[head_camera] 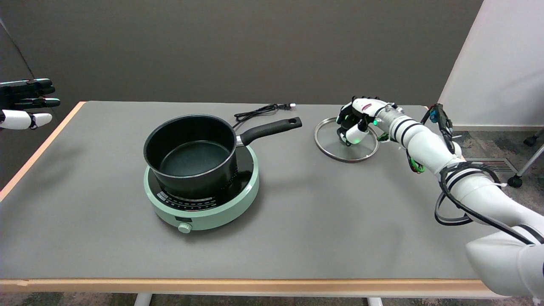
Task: Pick up the pot lid.
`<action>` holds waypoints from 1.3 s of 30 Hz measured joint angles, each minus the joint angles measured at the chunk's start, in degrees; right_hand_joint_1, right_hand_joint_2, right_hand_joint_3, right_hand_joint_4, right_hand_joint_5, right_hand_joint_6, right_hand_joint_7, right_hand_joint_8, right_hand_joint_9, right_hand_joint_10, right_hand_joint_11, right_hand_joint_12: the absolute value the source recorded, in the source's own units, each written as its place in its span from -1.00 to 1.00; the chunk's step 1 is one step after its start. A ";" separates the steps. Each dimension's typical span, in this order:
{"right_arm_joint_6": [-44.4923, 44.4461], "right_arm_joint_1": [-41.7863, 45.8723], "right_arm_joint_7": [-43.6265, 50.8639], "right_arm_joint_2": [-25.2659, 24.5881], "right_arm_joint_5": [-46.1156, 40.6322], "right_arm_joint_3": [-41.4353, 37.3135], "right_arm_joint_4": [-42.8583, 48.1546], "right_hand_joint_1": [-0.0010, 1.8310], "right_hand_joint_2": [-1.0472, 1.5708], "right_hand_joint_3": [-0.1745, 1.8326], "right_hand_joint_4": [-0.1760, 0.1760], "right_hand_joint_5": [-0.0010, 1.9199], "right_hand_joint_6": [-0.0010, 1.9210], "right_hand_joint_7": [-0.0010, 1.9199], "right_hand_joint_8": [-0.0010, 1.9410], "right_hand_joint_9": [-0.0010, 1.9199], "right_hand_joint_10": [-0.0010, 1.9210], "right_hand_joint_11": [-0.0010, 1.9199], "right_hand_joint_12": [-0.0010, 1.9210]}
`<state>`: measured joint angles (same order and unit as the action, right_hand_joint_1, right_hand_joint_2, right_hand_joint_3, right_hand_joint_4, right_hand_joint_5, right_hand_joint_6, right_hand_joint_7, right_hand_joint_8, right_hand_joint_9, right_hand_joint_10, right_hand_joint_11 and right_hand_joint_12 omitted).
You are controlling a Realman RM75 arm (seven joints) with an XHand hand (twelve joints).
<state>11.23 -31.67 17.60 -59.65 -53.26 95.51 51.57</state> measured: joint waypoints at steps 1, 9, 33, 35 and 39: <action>0.05 0.01 0.00 0.00 0.00 0.00 -0.02 0.05 0.27 0.18 0.70 -0.30 -0.47 -0.28 -0.78 -0.31 -0.45 -0.63 -0.18; 0.34 0.11 0.01 0.03 -0.05 0.00 -0.18 0.07 0.31 0.10 0.76 -0.26 -0.45 -0.17 -0.72 -0.24 -0.43 -0.59 -0.14; 0.54 0.65 -0.01 0.22 -0.23 0.04 1.00 0.47 0.56 -0.45 1.00 -0.21 -0.08 -0.12 0.34 -0.13 0.33 -0.40 0.86; 0.56 0.73 0.00 0.24 -0.24 0.04 1.15 0.46 0.57 -0.46 1.00 -0.22 -0.08 -0.13 0.36 -0.14 0.35 -0.42 0.87; 0.57 0.87 0.01 0.29 -0.28 0.05 1.44 0.46 0.57 -0.46 0.99 -0.24 -0.06 -0.15 0.39 -0.15 0.42 -0.45 0.89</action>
<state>11.80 -30.80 17.61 -59.36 -53.54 95.56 53.01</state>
